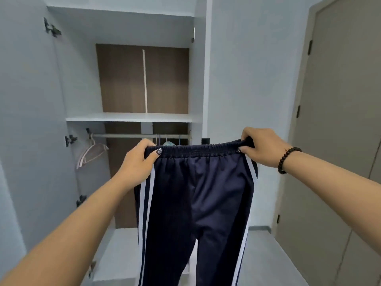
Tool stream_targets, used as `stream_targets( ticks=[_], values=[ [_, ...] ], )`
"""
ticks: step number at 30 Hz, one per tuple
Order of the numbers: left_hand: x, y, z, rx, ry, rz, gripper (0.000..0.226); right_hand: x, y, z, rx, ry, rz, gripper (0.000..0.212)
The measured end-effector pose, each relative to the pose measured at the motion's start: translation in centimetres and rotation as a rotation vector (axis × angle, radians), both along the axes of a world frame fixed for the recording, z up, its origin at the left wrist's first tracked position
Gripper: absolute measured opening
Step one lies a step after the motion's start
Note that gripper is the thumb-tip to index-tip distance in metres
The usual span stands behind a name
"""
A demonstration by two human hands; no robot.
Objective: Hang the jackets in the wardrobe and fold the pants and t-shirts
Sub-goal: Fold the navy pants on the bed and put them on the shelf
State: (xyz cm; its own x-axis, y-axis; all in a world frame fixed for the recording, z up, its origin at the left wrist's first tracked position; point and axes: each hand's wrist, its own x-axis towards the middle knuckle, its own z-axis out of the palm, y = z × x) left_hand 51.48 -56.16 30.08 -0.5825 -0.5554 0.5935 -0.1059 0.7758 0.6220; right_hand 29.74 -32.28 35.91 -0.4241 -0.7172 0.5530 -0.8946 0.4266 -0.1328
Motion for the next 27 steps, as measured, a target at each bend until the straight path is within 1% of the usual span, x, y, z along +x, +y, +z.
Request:
stream_targets(
  ticks=[3, 7, 12, 15, 17, 20, 22, 24, 25, 27],
  values=[
    [1.9, -0.7, -0.2, -0.024, -0.009, 0.082, 0.013, 0.4, -2.0, 0.1, 0.091, -0.01, 0.056, 0.018],
    [4.1, -2.1, -0.4, -0.029, -0.062, 0.211, 0.015, 1.4, -5.0, -0.1, 0.072, -0.028, 0.102, 0.021],
    [5.5, -4.0, -1.1, 0.155, 0.008, 0.245, 0.024, 3.0, -10.6, -1.8, 0.093, -0.014, 0.067, 0.021],
    [6.8, -5.5, -1.6, 0.304, 0.041, 0.236, 0.032, 4.8, -13.8, -3.2, 0.075, -0.065, 0.057, 0.017],
    [8.2, -6.7, -2.0, 0.328, 0.021, 0.252, 0.033, 6.3, -15.7, -3.8, 0.044, -0.107, 0.077, 0.016],
    [10.6, -8.6, -2.7, 0.332, -0.037, 0.303, 0.031, 8.7, -18.7, -4.2, 0.095, -0.152, 0.085, 0.014],
    [12.5, -10.0, -3.2, 0.43, -0.027, 0.252, 0.04, 10.5, -20.7, -4.5, 0.115, -0.222, 0.093, 0.018],
    [14.1, -11.5, -3.5, 0.613, 0.002, 0.178, 0.046, 12.4, -22.5, -4.8, 0.119, -0.284, 0.092, 0.025],
    [14.8, -12.0, -3.6, 0.724, 0.025, 0.16, 0.045, 13.5, -23.2, -5.0, 0.124, -0.316, 0.094, 0.029],
    [16.0, -12.9, -3.9, 0.907, 0.087, 0.128, 0.031, 15.3, -24.4, -5.5, 0.124, -0.399, 0.111, 0.036]
  ],
)
